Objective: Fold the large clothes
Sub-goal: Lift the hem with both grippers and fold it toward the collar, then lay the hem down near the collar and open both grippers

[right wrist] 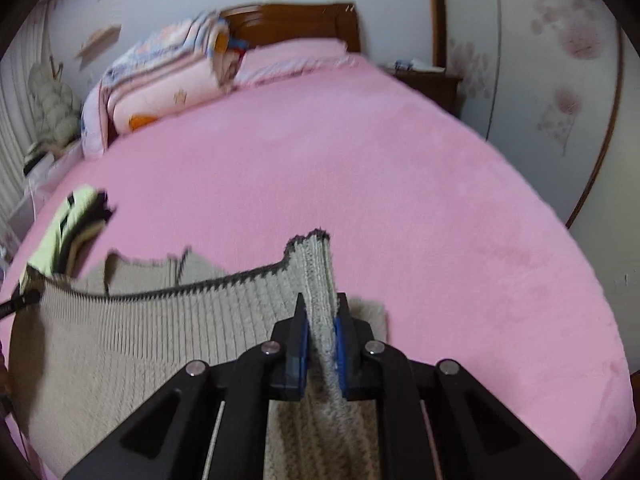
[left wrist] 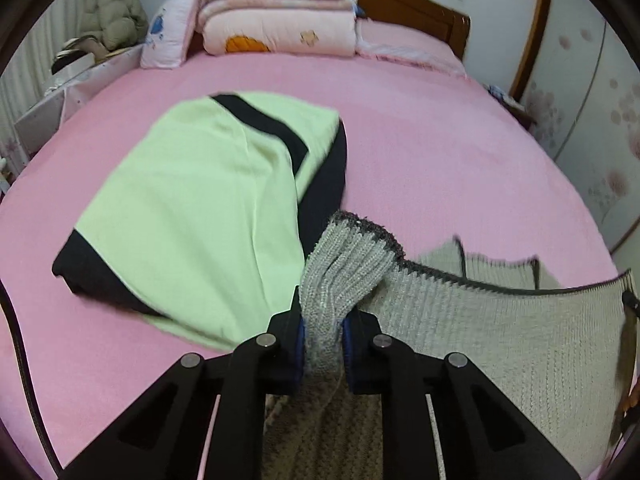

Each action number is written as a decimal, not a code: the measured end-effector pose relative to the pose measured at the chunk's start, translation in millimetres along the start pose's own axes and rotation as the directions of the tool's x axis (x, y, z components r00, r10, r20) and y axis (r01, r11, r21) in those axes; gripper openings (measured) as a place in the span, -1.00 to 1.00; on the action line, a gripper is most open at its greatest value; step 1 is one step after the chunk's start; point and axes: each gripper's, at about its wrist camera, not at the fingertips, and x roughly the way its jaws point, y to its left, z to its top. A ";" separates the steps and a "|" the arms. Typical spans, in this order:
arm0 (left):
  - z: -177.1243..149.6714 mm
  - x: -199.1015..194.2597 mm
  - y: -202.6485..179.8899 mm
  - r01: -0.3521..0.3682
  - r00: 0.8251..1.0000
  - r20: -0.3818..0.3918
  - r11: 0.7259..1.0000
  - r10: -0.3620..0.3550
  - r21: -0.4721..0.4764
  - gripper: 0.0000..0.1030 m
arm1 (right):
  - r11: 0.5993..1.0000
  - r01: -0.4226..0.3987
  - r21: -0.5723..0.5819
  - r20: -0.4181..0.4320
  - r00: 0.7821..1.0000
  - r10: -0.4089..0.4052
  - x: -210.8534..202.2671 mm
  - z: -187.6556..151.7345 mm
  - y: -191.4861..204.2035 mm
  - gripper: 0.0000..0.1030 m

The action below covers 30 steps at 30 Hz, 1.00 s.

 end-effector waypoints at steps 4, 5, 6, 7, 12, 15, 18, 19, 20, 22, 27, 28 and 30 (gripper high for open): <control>11.0 15.7 -3.2 -0.038 0.999 0.011 0.999 0.038 -0.022 -0.75 | 0.998 0.058 0.026 0.001 0.998 -0.058 19.8 12.4 -5.2 -0.80; 10.3 23.6 -6.6 -0.060 0.998 0.004 0.998 0.060 -0.009 -0.75 | 0.997 0.074 0.029 -0.018 0.997 -0.073 31.0 12.9 -5.4 -0.80; 8.7 32.4 -10.5 -0.083 0.997 -0.008 0.997 0.083 0.004 -0.75 | 0.994 0.105 0.015 -0.046 0.994 -0.104 44.9 10.8 -3.8 -0.80; 6.0 41.8 -13.3 -0.105 0.994 -0.018 0.994 0.105 0.020 -0.75 | 0.991 0.136 -0.002 -0.077 0.988 -0.136 57.9 6.6 -2.1 -0.80; 1.2 58.4 -17.7 -0.188 0.981 -0.031 0.981 0.190 0.054 -0.18 | 0.978 0.209 0.004 -0.195 0.959 -0.204 90.5 -5.1 -11.4 -0.55; 7.1 52.1 -9.0 -0.133 0.989 -0.056 0.991 0.134 0.019 0.02 | 0.969 0.246 -0.007 -0.214 0.947 -0.242 79.8 2.3 -15.3 -0.17; 9.7 26.2 0.0 -0.110 0.993 -0.036 0.994 0.109 -0.022 0.20 | 0.968 0.252 -0.006 -0.174 0.953 -0.249 54.2 8.6 -19.2 -0.10; 9.5 14.2 2.7 -0.126 0.992 -0.018 0.992 0.126 -0.029 0.30 | 0.968 0.252 -0.007 -0.147 0.957 -0.251 41.2 10.1 -18.3 -0.10; 8.1 -2.3 5.8 -0.141 0.990 0.006 0.990 0.141 -0.032 0.42 | 0.967 0.255 -0.011 -0.118 0.960 -0.255 26.1 11.3 -15.2 -0.10; 3.8 -34.5 11.3 -0.160 0.986 0.051 0.987 0.161 -0.022 0.47 | 0.971 0.238 -0.013 -0.074 0.968 -0.238 0.9 10.0 -7.5 -0.10; -15.6 -99.7 22.7 -0.197 0.977 0.078 0.980 0.197 -0.006 0.56 | 0.986 0.168 0.000 -0.010 0.986 -0.168 -63.8 -6.0 10.5 -0.10; -21.3 -111.2 24.7 -0.196 0.978 0.075 0.980 0.196 -0.005 0.57 | 0.988 0.151 0.007 0.005 0.989 -0.151 -76.0 -9.7 11.9 -0.10; -33.6 -133.6 28.4 -0.182 0.981 0.066 0.983 0.182 -0.003 0.58 | 0.995 0.098 0.035 0.034 0.995 -0.099 -102.2 -19.3 21.7 -0.10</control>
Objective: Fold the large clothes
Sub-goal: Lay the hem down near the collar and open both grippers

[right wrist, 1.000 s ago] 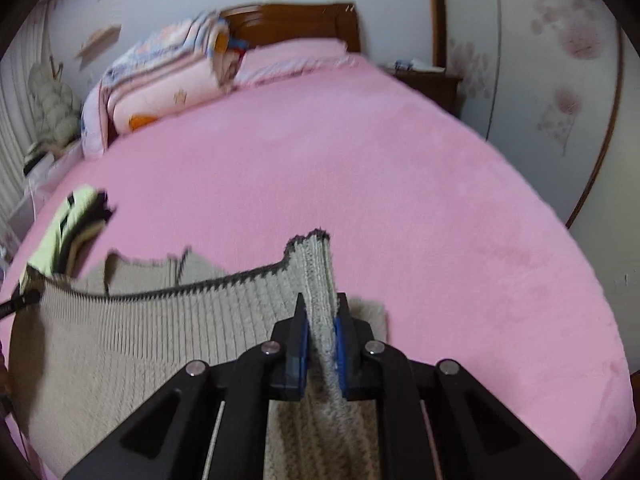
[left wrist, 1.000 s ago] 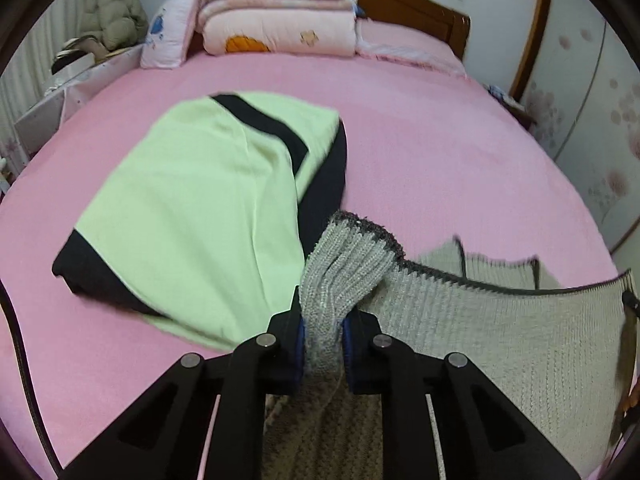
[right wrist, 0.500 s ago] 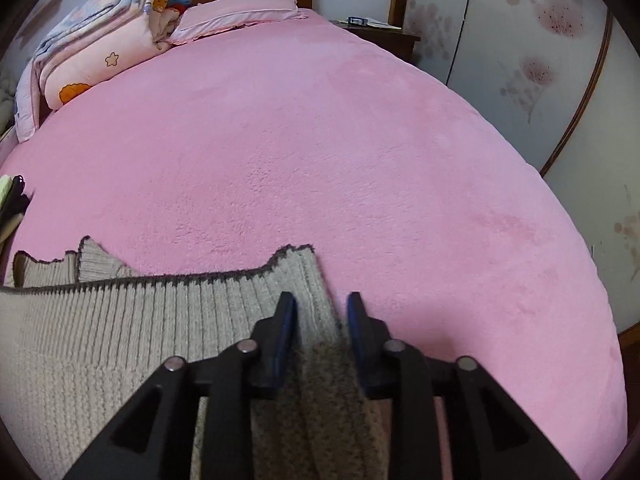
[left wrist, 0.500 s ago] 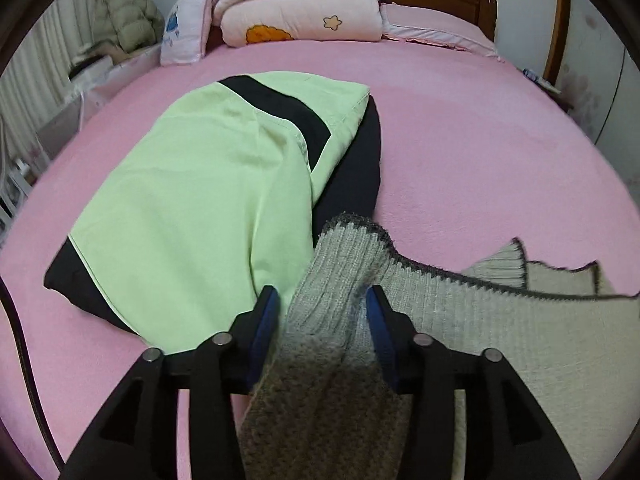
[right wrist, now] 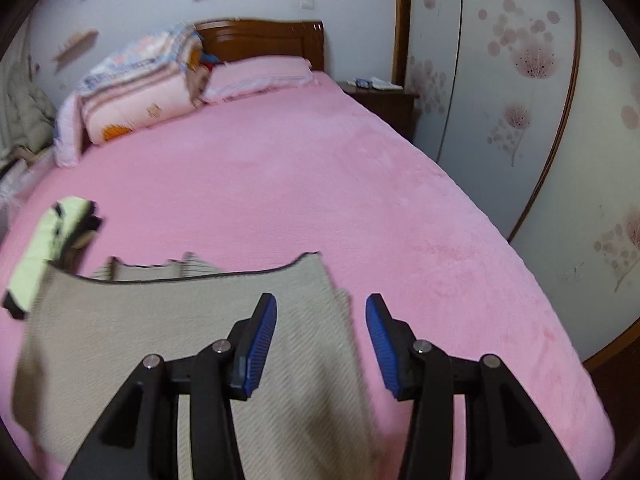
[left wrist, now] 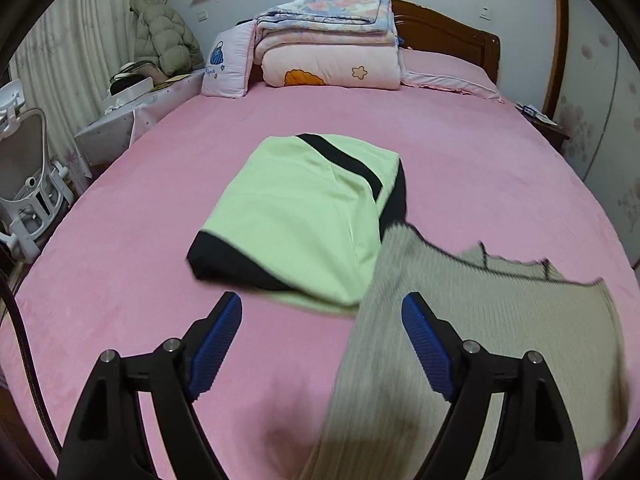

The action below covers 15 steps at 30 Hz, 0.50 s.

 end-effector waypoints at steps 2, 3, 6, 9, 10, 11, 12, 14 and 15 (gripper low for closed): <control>-9.5 -19.9 4.0 0.015 1.000 -0.006 1.000 -0.015 -0.002 0.58 | 0.999 -0.046 0.021 0.017 0.999 0.046 -19.4 -8.1 6.3 -0.10; -14.6 -29.2 4.3 0.027 1.000 -0.010 1.000 -0.027 -0.003 0.58 | 0.998 -0.064 0.027 0.023 0.998 0.064 -27.2 -12.5 9.1 -0.10; -30.8 -56.8 -1.0 0.075 0.997 -0.019 0.997 -0.075 -0.009 0.59 | 0.992 -0.125 0.028 0.071 0.990 0.122 -60.2 -28.2 21.1 -0.10; -44.1 -82.8 -11.1 0.113 0.994 0.000 0.994 -0.113 0.003 0.74 | 0.987 -0.158 0.013 0.102 0.982 0.156 -86.8 -39.3 31.8 -0.09; -48.8 -92.2 -14.9 0.124 0.992 0.015 0.992 -0.124 0.009 0.76 | 0.987 -0.163 0.006 0.104 0.981 0.161 -94.3 -42.7 36.6 -0.09; -53.9 -102.2 -19.1 0.138 0.990 0.032 0.990 -0.139 0.018 0.79 | 0.986 -0.168 0.002 0.103 0.981 0.167 -102.4 -44.9 40.5 -0.09; -58.1 -110.8 -22.8 0.150 0.988 0.043 0.988 -0.151 0.023 0.82 | 0.984 -0.175 -0.002 0.101 0.979 0.175 -108.3 -45.5 43.6 -0.09; -67.3 -125.8 -29.4 0.178 0.982 0.059 0.984 -0.178 0.013 0.86 | 0.985 -0.172 -0.012 0.105 0.979 0.173 -121.8 -49.0 50.0 -0.09; -70.7 -130.6 -31.5 0.191 0.980 0.063 0.982 -0.191 0.006 0.88 | 0.986 -0.166 -0.020 0.111 0.980 0.167 -127.7 -51.5 52.7 -0.09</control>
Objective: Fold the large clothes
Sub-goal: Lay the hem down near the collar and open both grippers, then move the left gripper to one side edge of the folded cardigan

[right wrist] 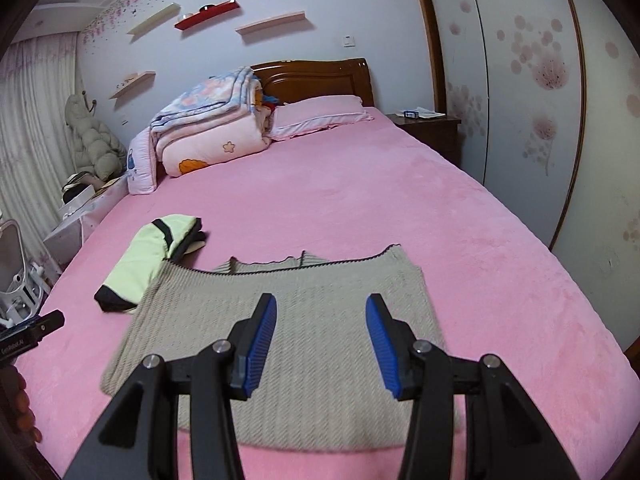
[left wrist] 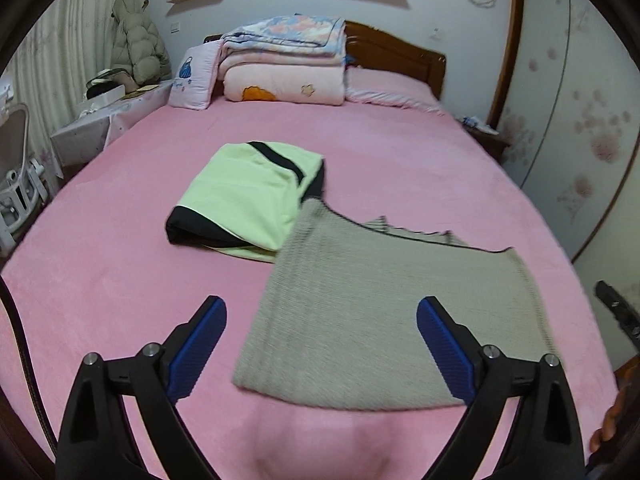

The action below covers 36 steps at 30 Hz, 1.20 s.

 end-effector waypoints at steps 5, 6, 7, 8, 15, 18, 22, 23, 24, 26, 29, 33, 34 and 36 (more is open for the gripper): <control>-18.6 -19.5 -12.1 0.051 0.998 0.035 0.998 -0.049 -0.048 0.92 | 1.000 0.001 -0.015 0.011 1.000 -0.001 -18.7 -7.1 14.2 -0.09; -21.6 -19.6 -13.1 0.051 0.998 0.032 0.997 -0.049 -0.051 0.93 | 1.000 0.003 -0.020 0.011 1.000 -0.002 -20.4 -9.6 16.5 -0.07; -25.8 -18.3 -12.8 0.048 0.999 0.021 0.997 -0.047 -0.060 0.93 | 1.000 0.004 -0.026 0.011 1.000 -0.004 -20.2 -11.4 18.5 -0.04; -28.8 -16.5 -11.9 0.047 0.999 0.012 0.997 -0.046 -0.069 0.93 | 0.999 0.006 -0.032 0.009 1.000 -0.006 -21.0 -14.3 21.3 -0.02; -65.2 21.6 16.8 0.057 0.991 -0.110 0.977 -0.081 -0.204 0.93 | 0.995 0.006 -0.097 -0.028 1.000 -0.009 -6.8 -44.4 46.6 0.01; -86.6 42.7 31.5 0.045 0.985 -0.151 0.965 -0.087 -0.260 0.93 | 0.993 -0.012 -0.117 -0.072 0.997 0.004 10.9 -60.2 59.2 0.01; -113.6 75.1 51.2 0.027 0.971 -0.216 0.943 -0.104 -0.332 0.93 | 0.988 -0.016 -0.156 -0.107 0.994 -0.001 33.0 -75.2 74.1 0.01; -119.5 83.2 56.3 0.028 0.967 -0.229 0.935 -0.115 -0.354 0.93 | 0.987 -0.021 -0.161 -0.118 0.993 0.002 39.8 -78.1 77.6 0.01; -124.5 90.9 60.8 0.032 0.962 -0.239 0.926 -0.130 -0.376 0.93 | 0.986 -0.025 -0.163 -0.127 0.992 0.004 45.8 -79.9 80.0 0.01; -136.5 107.4 72.1 0.054 0.951 -0.251 0.894 -0.182 -0.445 0.93 | 0.986 -0.027 -0.162 -0.147 0.989 0.003 59.1 -85.0 84.5 0.01; -148.4 125.8 84.1 0.079 0.942 -0.240 0.848 -0.236 -0.524 0.92 | 0.986 -0.038 -0.160 -0.176 0.984 0.010 76.8 -90.8 90.1 0.01; -149.6 138.7 86.5 0.140 0.951 -0.163 0.838 -0.261 -0.528 0.92 | 0.982 -0.052 -0.179 -0.194 0.981 0.017 93.4 -97.3 99.1 0.01; -147.9 141.6 85.4 0.156 0.952 -0.147 0.840 -0.268 -0.520 0.92 | 0.982 -0.054 -0.183 -0.197 0.980 0.018 95.8 -97.9 100.9 0.01; -143.0 150.8 83.0 0.180 0.951 -0.127 0.841 -0.281 -0.511 0.92 | 0.980 -0.063 -0.191 -0.200 0.980 0.024 99.9 -100.8 104.1 0.01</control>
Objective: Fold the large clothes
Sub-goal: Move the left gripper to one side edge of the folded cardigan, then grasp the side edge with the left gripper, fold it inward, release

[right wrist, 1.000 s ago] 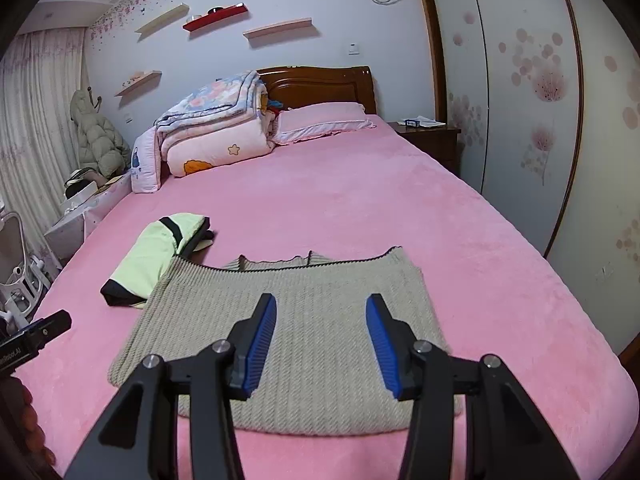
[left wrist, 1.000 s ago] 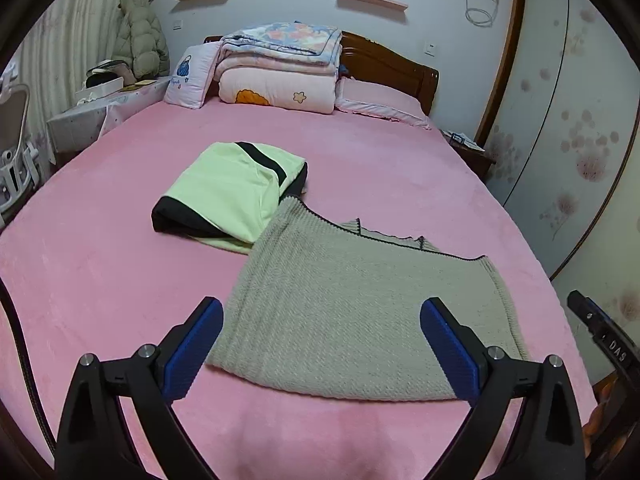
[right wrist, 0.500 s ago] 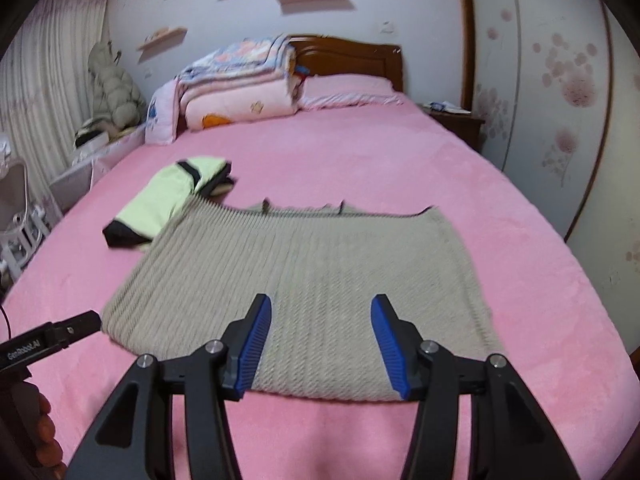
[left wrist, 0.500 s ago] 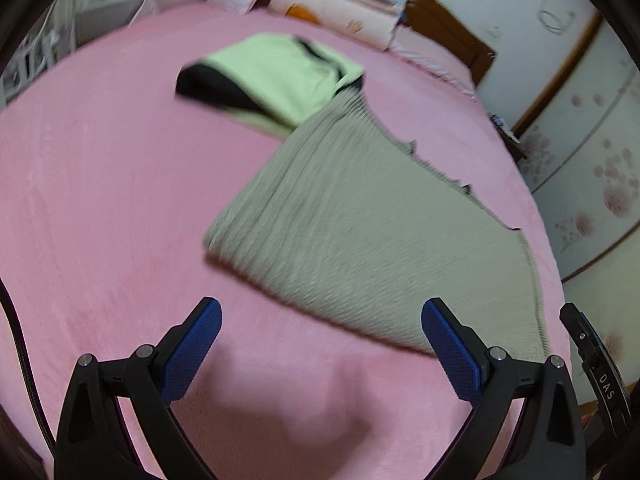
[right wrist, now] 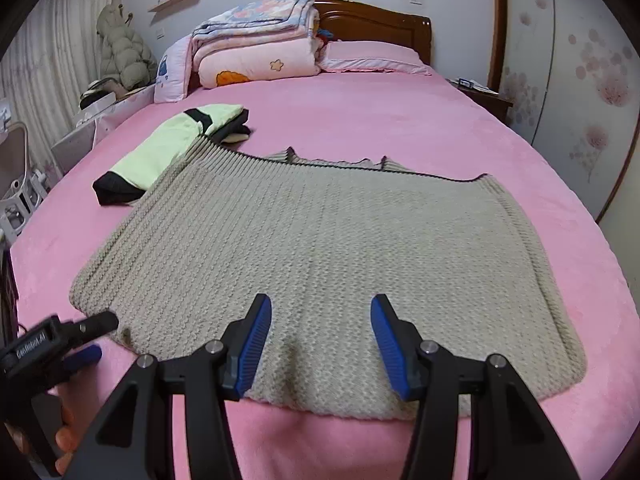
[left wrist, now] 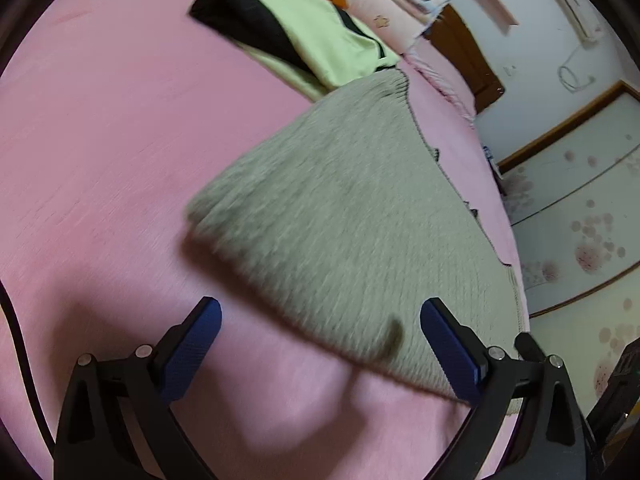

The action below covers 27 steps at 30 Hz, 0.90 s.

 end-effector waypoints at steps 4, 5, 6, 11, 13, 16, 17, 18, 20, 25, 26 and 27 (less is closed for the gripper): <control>14.5 13.8 -5.6 0.062 0.998 0.013 0.998 -0.062 -0.005 0.69 | 1.000 -0.019 -0.003 -0.002 1.000 0.019 4.2 -0.8 -1.0 -0.02; 21.4 17.7 -6.6 0.071 0.997 0.007 0.997 -0.071 -0.011 0.50 | 1.000 -0.020 -0.003 -0.002 1.000 0.020 4.5 -0.8 -2.1 -0.03; 25.0 21.8 -7.6 0.074 0.997 0.008 0.997 -0.074 -0.020 0.23 | 1.000 -0.020 -0.002 -0.001 1.000 0.020 4.7 -0.6 -3.7 -0.04; 42.0 34.1 -10.5 0.090 0.996 -0.002 0.994 -0.091 -0.067 -0.65 | 1.000 -0.024 -0.001 -0.003 1.000 0.024 7.8 1.7 -13.1 -0.23; 41.7 27.1 -23.6 0.054 0.998 0.023 0.998 -0.053 -0.018 -0.69 | 1.000 -0.029 -0.004 -0.013 1.000 0.029 13.0 4.0 -15.8 -0.49; 39.4 11.2 -55.5 -0.007 0.995 0.095 0.995 -0.003 0.097 -0.73 | 0.999 -0.033 -0.018 -0.020 0.999 0.033 21.0 6.5 -14.3 -0.63; 38.4 5.1 -67.1 -0.024 0.993 0.120 0.991 0.009 0.129 -0.75 | 0.999 -0.038 -0.027 -0.024 0.999 0.037 25.3 7.3 -12.4 -0.63; 38.2 0.7 -76.8 -0.034 0.990 0.139 0.988 0.012 0.151 -0.77 | 0.998 -0.046 -0.035 -0.028 0.999 0.045 29.4 8.0 -10.5 -0.65; 39.4 -8.9 -97.0 -0.053 0.984 0.178 0.980 0.018 0.192 -0.79 | 0.997 -0.058 -0.052 -0.044 0.997 0.055 40.0 8.2 -6.4 -0.70; 35.6 -17.7 -144.8 -0.060 0.980 0.200 0.952 -0.002 0.300 -0.80 | 0.994 -0.085 -0.070 -0.173 0.982 0.072 82.0 -6.5 -2.3 -0.71; 32.1 -21.0 -154.2 -0.075 0.977 0.214 0.940 0.002 0.333 -0.80 | 0.994 -0.093 -0.062 -0.174 0.981 0.081 83.2 -7.5 -4.1 -0.71; 28.9 -21.9 -162.0 -0.083 0.975 0.224 0.931 0.001 0.357 -0.80 | 0.994 -0.099 -0.053 -0.176 0.980 0.089 83.5 -7.7 -5.4 -0.71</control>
